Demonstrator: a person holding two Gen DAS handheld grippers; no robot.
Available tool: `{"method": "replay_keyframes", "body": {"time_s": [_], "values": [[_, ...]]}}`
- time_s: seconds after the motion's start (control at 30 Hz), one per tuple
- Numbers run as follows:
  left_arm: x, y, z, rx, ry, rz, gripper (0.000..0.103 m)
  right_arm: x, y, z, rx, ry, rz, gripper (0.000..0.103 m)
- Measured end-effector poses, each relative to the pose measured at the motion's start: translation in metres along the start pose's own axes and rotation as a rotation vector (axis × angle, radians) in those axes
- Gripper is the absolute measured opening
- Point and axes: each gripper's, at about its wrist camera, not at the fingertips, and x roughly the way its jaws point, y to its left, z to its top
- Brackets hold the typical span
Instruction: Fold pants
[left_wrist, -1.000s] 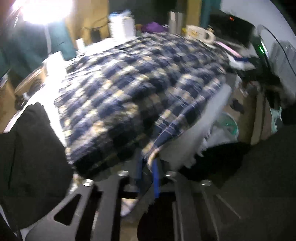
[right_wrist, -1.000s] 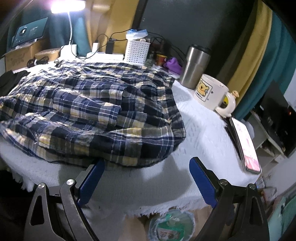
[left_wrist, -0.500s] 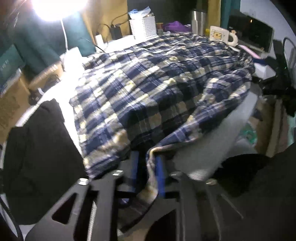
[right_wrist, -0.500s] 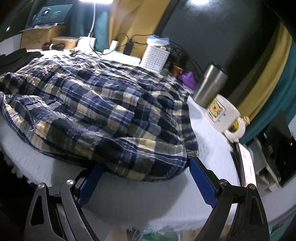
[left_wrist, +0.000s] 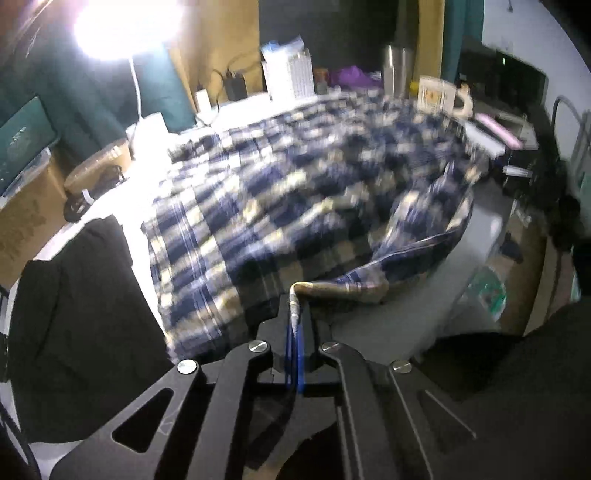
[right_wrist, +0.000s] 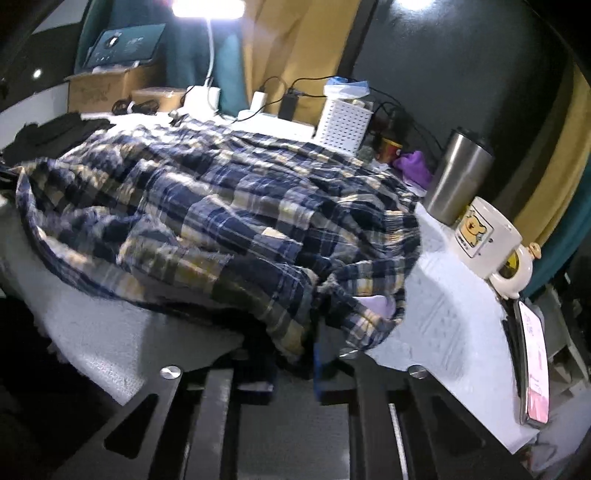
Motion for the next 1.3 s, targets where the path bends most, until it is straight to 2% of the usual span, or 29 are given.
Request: {"method": "replay_keyframes", "body": {"time_s": [0.17,0.3,0.5,0.73,1.03,1.3], "values": [[-0.035,-0.006,0.016,-0.012,-0.089,-0.024,0.000,-0.023,-0.009,0.003,0.047,-0.050,-0.019,0.008],[-0.059,-0.011,0.022,-0.007,-0.160,-0.014,0.000,-0.043,-0.016,0.002,0.093,-0.088,-0.038,0.008],[-0.095,-0.019,0.030,-0.015,-0.220,-0.027,0.000,-0.068,-0.024,0.003,0.147,-0.139,-0.053,0.007],[-0.124,-0.034,0.036,0.026,-0.252,-0.044,0.000,-0.094,-0.031,0.012,0.174,-0.202,-0.070,0.007],[-0.146,-0.039,0.040,0.072,-0.296,-0.062,0.000,-0.116,-0.038,0.016,0.186,-0.238,-0.090,0.006],[-0.138,-0.030,0.053,0.122,-0.301,-0.032,0.000,-0.113,-0.045,0.030,0.207,-0.244,-0.084,0.006]]}}
